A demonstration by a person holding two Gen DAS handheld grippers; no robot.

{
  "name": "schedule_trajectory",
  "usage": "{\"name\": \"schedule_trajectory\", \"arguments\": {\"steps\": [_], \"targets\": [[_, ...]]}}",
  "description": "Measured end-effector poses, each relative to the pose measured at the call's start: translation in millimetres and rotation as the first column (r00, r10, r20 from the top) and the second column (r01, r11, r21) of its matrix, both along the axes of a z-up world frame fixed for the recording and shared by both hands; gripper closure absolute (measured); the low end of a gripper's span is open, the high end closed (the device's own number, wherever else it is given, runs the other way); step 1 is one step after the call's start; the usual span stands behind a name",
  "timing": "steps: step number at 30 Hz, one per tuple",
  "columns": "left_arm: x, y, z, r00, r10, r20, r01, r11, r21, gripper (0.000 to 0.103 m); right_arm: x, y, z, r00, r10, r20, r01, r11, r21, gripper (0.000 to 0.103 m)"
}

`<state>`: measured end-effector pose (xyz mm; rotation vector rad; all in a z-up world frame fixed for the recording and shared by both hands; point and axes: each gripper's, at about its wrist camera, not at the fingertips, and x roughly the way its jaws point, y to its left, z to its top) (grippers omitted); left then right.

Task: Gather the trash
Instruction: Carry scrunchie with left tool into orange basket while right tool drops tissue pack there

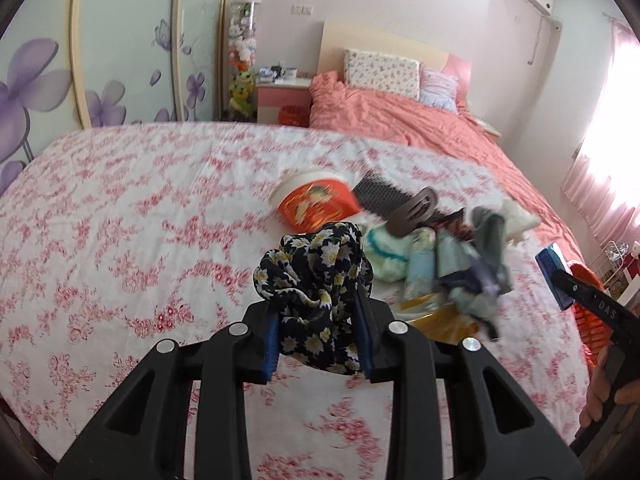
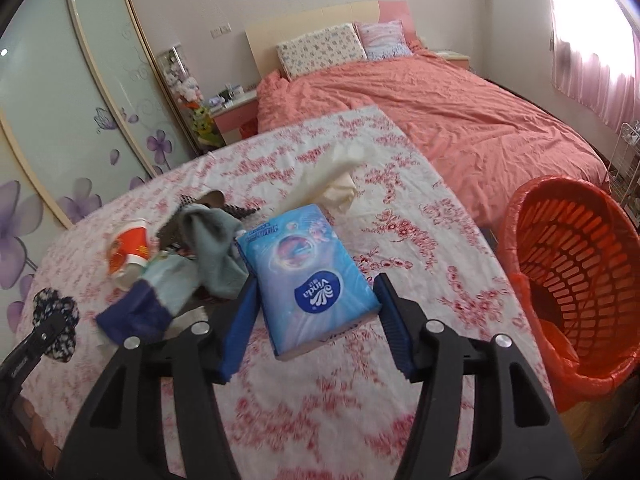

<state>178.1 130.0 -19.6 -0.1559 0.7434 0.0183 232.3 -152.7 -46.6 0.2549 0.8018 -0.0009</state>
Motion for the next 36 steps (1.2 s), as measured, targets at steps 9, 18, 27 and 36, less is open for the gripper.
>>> {"name": "schedule_trajectory", "arguments": {"steps": [9, 18, 27, 36], "targets": [[-10, -45, 31, 0.993, -0.095, 0.072, 0.095, 0.995, 0.001, 0.072, -51, -26, 45, 0.987, -0.074, 0.142, 0.078, 0.997, -0.024, 0.046], [-2, -120, 43, 0.962, -0.258, 0.094, 0.261, 0.965, -0.021, 0.072, -87, -71, 70, 0.948, -0.2, 0.247, 0.222, 0.973, -0.063, 0.046], [10, -206, 45, 0.891, -0.44, 0.113, 0.445, 0.895, -0.03, 0.072, -109, -131, 74, 0.895, -0.336, 0.293, 0.367, 0.929, -0.055, 0.046], [22, -297, 29, 0.798, -0.598, 0.074, 0.601, 0.798, -0.042, 0.072, -116, -199, 53, 0.851, -0.45, 0.271, 0.465, 0.885, 0.011, 0.046]]}}
